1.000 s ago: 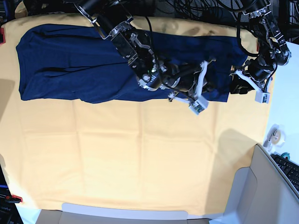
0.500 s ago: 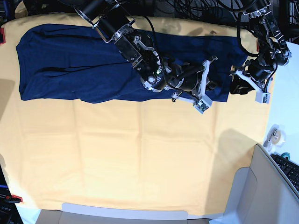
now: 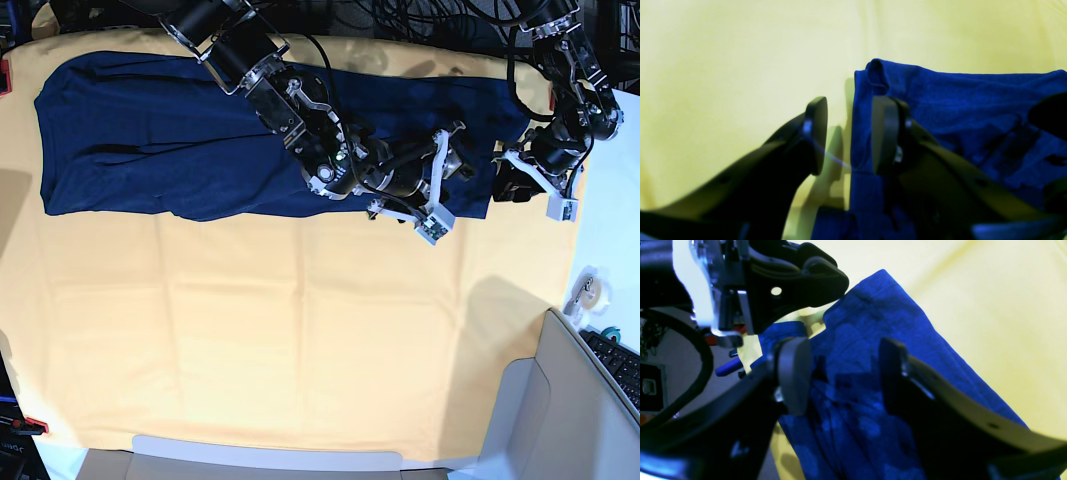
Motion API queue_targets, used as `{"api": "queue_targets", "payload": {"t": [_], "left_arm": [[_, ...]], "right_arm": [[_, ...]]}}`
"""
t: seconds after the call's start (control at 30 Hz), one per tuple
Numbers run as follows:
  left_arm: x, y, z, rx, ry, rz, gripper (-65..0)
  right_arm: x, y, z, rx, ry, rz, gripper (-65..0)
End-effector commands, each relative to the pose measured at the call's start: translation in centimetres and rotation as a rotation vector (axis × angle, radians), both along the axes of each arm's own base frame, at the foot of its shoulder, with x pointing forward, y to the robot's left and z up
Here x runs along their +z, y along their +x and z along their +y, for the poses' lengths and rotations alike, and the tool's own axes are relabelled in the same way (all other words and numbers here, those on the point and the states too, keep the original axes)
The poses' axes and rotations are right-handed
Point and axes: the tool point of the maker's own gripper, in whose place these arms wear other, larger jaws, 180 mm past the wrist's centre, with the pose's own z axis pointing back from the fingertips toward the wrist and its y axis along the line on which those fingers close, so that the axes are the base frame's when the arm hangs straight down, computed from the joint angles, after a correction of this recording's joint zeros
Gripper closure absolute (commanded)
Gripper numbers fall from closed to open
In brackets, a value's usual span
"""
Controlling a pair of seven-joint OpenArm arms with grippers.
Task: Fold the T-shirt properly
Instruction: 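Move the right gripper back toward the shirt's side edge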
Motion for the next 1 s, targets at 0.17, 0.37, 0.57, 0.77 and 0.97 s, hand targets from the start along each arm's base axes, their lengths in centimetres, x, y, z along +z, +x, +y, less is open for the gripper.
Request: {"api": "queue_targets", "payload": {"t": [0.17,0.37,0.57,0.77,0.97], "left_arm": [[1.4,0.6,1.0,0.013,0.012,-0.044,-22.1],[0.9,-2.0,5.0,0.114,0.035,0.054,-26.5],[0.0,-3.7,3.9,0.002,0.034,0.139,-31.1],[-0.9,-3.8,3.6,-0.018,0.017,0.226,-31.1],[-3.1,-3.9,4.5,0.006,-0.057,0.291,-31.2]], "right_arm": [[8.6,3.9,-2.1,-0.131,0.201,-0.159,-35.1],[7.0,8.2,-13.6,-0.438,0.158,-0.171,-35.0],[7.0,8.9,-23.9,-0.675,0.092,-0.228,-35.0],[6.3,7.8,-29.6,-0.806,0.034,-0.235,-35.0],[6.0,6.5,-35.4,-0.948,0.035,-0.211,-35.0]]}}
